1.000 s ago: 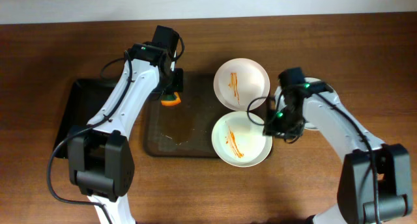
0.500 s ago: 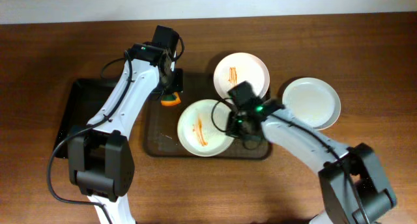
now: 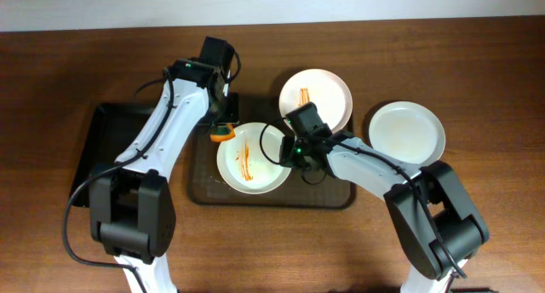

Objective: Clean dirty plates on tray and stack at the side
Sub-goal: 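Grip the lower plate's rim with the right gripper on the tray, then scrub the lower plate with the sponge in the left gripper, then lift the lower plate with the right gripper and stack it on the right plate, then pull the last sauced plate to tray center with the right gripper, then scrub the last plate with the sponge in the left gripper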

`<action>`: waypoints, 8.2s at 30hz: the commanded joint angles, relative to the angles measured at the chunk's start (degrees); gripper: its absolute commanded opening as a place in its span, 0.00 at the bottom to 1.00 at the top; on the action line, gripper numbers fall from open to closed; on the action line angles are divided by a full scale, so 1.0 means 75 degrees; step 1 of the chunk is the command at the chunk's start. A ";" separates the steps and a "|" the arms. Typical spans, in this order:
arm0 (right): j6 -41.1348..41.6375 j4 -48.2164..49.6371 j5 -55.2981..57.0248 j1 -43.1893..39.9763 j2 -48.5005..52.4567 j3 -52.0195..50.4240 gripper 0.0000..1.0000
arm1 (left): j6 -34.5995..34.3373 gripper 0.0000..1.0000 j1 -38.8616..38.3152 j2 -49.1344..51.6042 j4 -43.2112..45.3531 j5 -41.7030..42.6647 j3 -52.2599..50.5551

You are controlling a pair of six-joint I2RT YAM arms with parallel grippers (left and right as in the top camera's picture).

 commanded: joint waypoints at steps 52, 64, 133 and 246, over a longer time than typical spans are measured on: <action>0.0565 -0.0166 -0.0271 0.0015 0.0283 0.0023 0.04 | 0.0583 0.00 -0.0239 -0.0096 0.2308 0.3515 -0.3063; 0.0565 -0.0160 -0.0271 0.0015 0.0283 0.0023 0.04 | 0.0291 0.00 0.1276 -0.0096 0.2148 0.2489 -0.2984; -0.2119 -0.3762 1.2986 0.3710 -0.1664 0.2017 0.04 | 0.0973 0.00 0.1122 -0.0609 0.0586 0.0548 0.0475; -0.1897 -0.2302 -0.1070 -0.0941 0.1804 0.2256 0.04 | 0.1405 0.00 -0.0417 0.0924 0.1387 0.1830 -0.1346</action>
